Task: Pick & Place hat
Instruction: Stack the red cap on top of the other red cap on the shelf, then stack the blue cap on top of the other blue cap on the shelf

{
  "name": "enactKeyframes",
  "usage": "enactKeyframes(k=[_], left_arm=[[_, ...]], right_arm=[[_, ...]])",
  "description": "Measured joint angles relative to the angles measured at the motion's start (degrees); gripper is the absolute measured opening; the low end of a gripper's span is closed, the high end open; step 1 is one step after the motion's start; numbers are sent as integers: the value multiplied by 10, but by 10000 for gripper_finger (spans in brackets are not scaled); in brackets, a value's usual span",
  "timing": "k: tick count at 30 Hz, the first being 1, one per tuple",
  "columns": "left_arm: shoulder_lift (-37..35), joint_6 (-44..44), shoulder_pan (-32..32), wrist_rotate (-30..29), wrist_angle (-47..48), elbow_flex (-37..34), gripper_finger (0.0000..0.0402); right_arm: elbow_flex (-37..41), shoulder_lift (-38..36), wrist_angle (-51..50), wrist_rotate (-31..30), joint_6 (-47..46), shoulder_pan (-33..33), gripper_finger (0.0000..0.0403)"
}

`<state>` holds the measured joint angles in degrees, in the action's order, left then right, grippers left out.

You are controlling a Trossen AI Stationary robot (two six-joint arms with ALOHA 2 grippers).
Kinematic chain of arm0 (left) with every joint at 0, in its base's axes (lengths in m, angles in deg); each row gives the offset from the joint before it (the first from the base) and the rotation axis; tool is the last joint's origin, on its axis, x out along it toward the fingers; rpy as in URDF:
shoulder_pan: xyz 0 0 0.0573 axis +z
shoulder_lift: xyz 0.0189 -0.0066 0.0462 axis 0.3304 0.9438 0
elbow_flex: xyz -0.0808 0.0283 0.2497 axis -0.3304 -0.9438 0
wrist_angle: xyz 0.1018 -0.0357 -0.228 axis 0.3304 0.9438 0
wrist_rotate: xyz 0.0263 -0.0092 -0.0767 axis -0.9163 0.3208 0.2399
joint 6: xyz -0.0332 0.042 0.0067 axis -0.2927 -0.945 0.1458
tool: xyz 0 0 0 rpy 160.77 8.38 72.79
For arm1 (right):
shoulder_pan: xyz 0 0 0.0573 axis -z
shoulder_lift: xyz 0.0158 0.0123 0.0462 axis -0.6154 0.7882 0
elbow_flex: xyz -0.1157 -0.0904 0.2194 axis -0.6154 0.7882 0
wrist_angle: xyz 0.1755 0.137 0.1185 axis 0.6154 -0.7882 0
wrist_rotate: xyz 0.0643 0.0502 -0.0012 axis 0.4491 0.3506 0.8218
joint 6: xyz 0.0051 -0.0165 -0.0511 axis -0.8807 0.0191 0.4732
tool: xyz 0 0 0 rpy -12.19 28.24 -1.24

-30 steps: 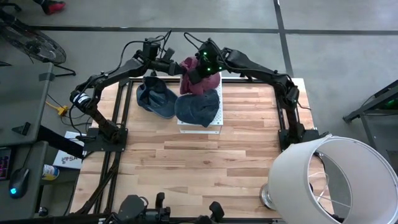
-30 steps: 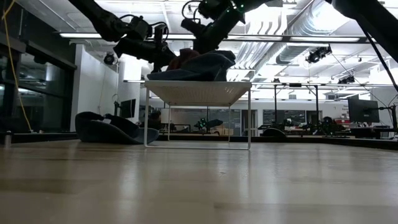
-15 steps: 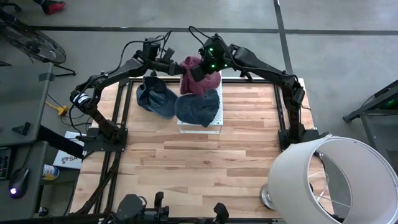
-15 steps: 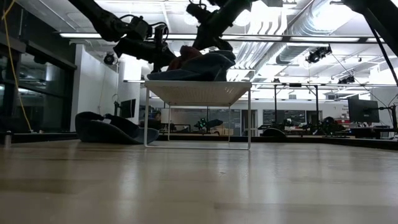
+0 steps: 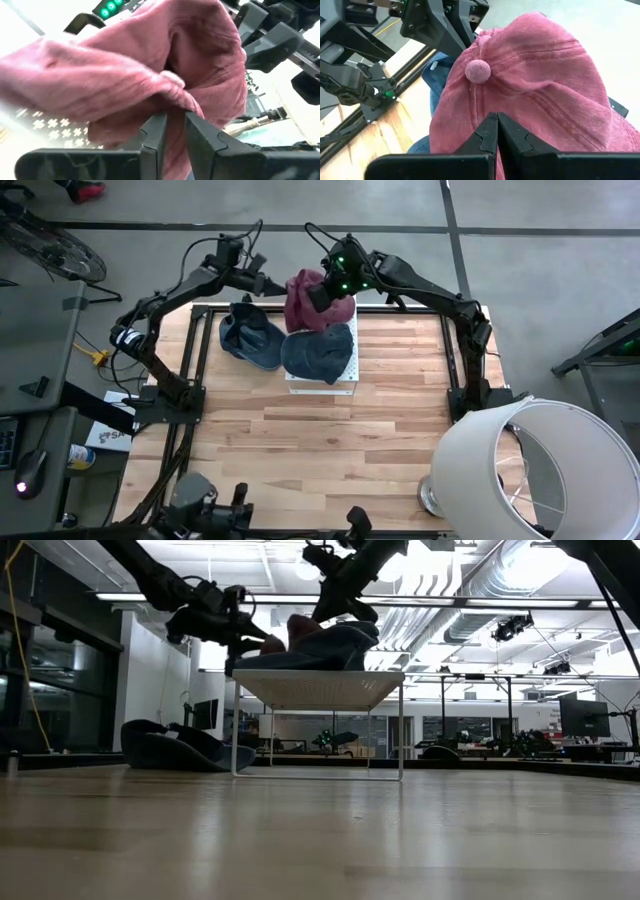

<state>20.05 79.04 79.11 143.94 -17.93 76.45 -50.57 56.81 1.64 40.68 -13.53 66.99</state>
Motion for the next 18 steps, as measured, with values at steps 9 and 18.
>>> enactKeyframes(k=[9,18], left_arm=[[-1,-45,37,25,67,0,76],[-6,-71,56,20,98,0,76]], right_arm=[[0,-2,0,-1,4,0,0],[0,-20,6,-6,9,6,0]])
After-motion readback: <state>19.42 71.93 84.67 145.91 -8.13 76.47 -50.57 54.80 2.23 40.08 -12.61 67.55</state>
